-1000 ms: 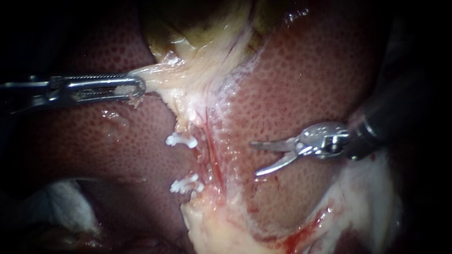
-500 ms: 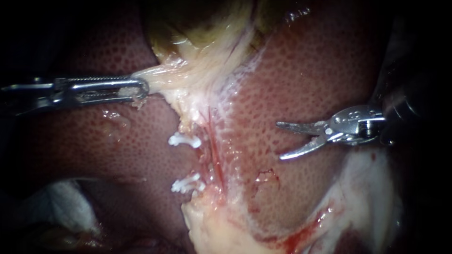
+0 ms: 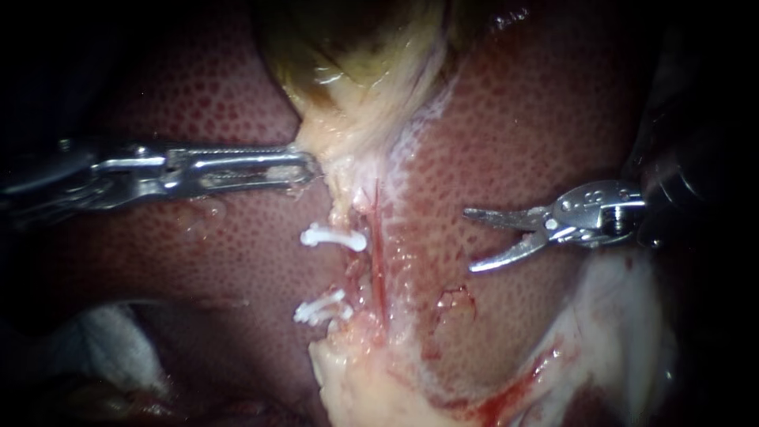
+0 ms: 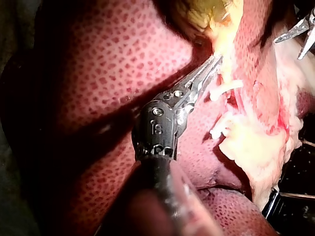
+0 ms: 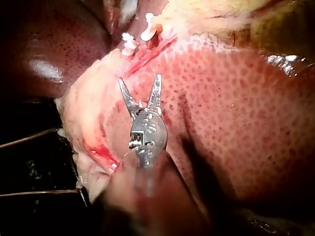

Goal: Go back from the cut left tube

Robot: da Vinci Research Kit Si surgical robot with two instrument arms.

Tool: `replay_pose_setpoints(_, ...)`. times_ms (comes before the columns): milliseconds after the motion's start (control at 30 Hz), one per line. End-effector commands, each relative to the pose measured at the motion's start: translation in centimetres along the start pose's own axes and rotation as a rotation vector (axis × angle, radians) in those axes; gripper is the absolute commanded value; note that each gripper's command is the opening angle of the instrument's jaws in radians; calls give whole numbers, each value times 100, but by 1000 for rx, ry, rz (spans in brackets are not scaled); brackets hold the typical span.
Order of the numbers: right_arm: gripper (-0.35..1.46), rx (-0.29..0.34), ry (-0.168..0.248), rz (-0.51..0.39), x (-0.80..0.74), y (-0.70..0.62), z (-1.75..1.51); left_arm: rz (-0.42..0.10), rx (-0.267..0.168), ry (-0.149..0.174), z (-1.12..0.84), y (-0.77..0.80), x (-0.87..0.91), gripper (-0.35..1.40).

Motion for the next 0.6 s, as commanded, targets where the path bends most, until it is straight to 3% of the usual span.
replay_pose_setpoints(33,143,1,0,0,0,0,0,0,-1,-8,6,1,-1,-35)
replay_pose_setpoints(200,143,1,0,0,0,0,-1,5,-4,-15,19,3,-4,-35)
replay_pose_setpoints(600,143,4,1,0,1,-1,-1,7,-11,-18,18,1,-5,-35)
